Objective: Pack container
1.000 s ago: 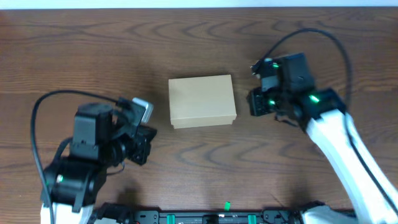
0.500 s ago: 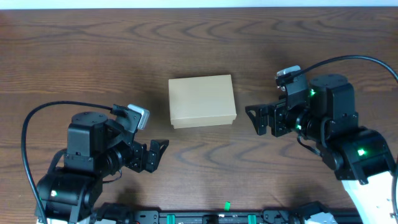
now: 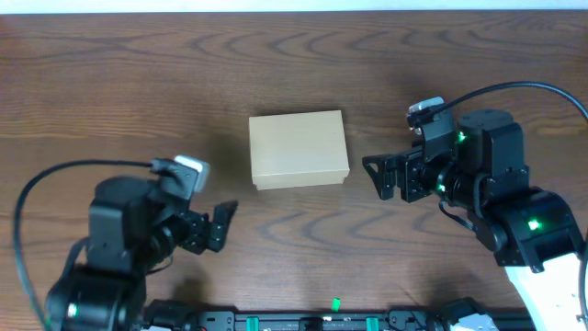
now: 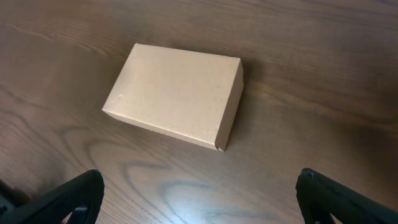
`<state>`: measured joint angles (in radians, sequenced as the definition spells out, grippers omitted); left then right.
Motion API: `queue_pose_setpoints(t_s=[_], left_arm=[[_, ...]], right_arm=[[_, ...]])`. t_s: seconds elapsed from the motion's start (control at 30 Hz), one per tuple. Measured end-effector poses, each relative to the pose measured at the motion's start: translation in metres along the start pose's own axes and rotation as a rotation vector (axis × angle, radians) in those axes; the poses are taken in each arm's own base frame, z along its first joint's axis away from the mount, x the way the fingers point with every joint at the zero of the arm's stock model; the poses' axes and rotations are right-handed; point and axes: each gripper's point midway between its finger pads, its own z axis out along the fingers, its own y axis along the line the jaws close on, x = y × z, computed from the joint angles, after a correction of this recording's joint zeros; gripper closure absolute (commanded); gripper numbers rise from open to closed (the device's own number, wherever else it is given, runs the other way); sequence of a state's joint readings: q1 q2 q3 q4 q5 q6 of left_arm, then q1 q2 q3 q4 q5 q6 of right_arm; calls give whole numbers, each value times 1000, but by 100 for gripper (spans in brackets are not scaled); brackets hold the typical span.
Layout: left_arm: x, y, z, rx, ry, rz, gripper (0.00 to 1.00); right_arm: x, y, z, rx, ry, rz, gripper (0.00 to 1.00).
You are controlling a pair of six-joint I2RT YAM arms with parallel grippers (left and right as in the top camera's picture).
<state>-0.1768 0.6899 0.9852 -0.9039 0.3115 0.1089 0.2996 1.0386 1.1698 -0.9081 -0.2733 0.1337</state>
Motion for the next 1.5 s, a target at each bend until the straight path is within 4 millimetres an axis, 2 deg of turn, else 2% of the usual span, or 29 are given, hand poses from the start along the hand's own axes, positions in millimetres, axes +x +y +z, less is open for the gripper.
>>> queue_pose_setpoints(t_s=[0.07,0.17,0.37,0.53,0.87,1.07,1.5], left_arm=[[-12,17,-11,-96,-119,3,5],[-9,39,-16,-207,-216,-16,5],[37,75,4,-338,-270,-115,5],[63,92,13,-411,-353,-175,5],[105,107,38,-463,-346,-222,5],[116,116,53,-474,-345,-249,5],[112,118,53,-479,-372,-257,5]], right_arm=[[0,0,0,0,0,0,1],[0,0,0,0,0,0,1],[0,0,0,1,1,0,1],[0,0,0,0,1,1,1],[0,0,0,1,1,0,1],[0,0,0,1,1,0,1],[0,0,0,1,1,1,1]])
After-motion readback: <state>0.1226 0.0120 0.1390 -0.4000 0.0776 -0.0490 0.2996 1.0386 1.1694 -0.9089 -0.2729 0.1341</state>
